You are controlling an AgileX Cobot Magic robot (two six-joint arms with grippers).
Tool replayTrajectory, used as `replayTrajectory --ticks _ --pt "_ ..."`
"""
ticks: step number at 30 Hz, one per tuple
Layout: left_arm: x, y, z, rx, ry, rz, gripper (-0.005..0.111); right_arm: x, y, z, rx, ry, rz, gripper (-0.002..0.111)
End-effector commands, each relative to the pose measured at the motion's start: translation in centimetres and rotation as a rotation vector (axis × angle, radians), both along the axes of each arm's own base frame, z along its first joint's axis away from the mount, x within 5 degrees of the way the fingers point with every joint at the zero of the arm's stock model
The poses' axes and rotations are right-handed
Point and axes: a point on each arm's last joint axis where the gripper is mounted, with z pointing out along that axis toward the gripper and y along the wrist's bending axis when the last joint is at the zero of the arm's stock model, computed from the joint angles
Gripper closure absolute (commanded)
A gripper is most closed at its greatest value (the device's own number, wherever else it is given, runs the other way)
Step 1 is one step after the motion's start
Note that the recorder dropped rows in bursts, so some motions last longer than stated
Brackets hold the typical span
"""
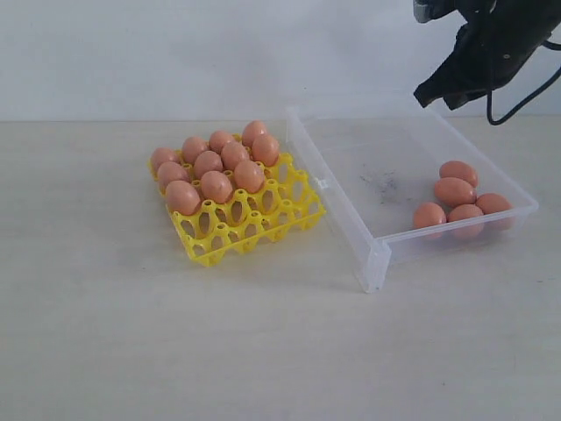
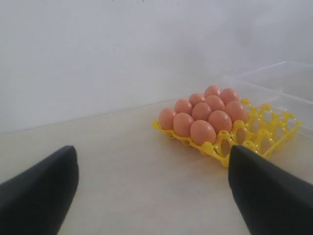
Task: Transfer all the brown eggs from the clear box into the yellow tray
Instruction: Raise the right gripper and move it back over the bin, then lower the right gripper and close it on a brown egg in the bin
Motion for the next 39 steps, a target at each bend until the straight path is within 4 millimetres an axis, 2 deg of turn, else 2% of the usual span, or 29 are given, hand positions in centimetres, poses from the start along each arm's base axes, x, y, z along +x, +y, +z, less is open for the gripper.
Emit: replayTrajectory --ticks 1,4,6,8,12,14,16,18,20,23,25,28,30,35,39 --pt "0.0 0.0 -0.1 -0.014 0.002 -0.006 0.029 -0.3 -0.2 0.4 0.012 0.021 -0.019 0.108" --pt "0.0 0.0 -0.1 -0.014 0.002 -0.006 0.029 -0.6 -0.2 0.2 0.015 0.054 -0.014 0.108" --pt "0.0 0.0 -0.1 -0.014 0.002 -0.006 0.029 -0.9 -0.2 0.0 -0.017 0.087 0.027 0.102" --pt "0.0 0.0 -0.1 -0.014 0.002 -0.006 0.029 -1.2 -0.3 -0.2 -0.028 0.133 0.033 0.084" --pt "0.0 0.0 -0.1 -0.014 0.002 -0.006 0.029 -2.3 -0.4 -0.7 -0.043 0.27 0.033 0.023" --pt "0.0 0.0 -0.1 -0.014 0.002 -0.006 0.029 -2.9 -0.4 -0.8 -0.074 0.329 0.083 0.012" --pt "0.0 0.0 -0.1 -0.014 0.002 -0.006 0.029 -3.3 -0.6 -1.0 -0.114 0.369 0.151 0.014" --pt "0.0 0.0 -0.1 -0.014 0.002 -0.006 0.029 -3.2 -0.5 -1.1 -0.122 0.359 0.186 0.02" --pt "0.0 0.0 -0.1 -0.014 0.002 -0.006 0.029 -2.8 -0.2 -1.3 -0.132 0.296 0.195 0.029" --pt "0.0 0.0 -0.1 -0.014 0.002 -0.006 0.029 -2.4 0.3 -1.4 -0.087 0.243 0.192 0.049" --pt "0.0 0.0 -0.1 -0.014 0.002 -0.006 0.029 -2.5 0.7 -1.4 -0.061 0.236 0.241 0.055" --pt "0.0 0.0 -0.1 -0.014 0.002 -0.006 0.029 -2.2 0.6 -1.8 -0.092 0.233 0.277 0.048" --pt "0.0 0.0 -0.1 -0.014 0.002 -0.006 0.029 -1.9 0.3 -3.1 -0.136 0.273 0.272 0.042" --pt "0.0 0.0 -0.1 -0.014 0.002 -0.006 0.029 -1.2 -0.6 -7.3 -0.265 0.411 0.289 0.042" --pt "0.0 0.0 -0.1 -0.014 0.002 -0.006 0.029 -0.3 -0.6 -8.4 -0.294 0.359 0.301 0.042"
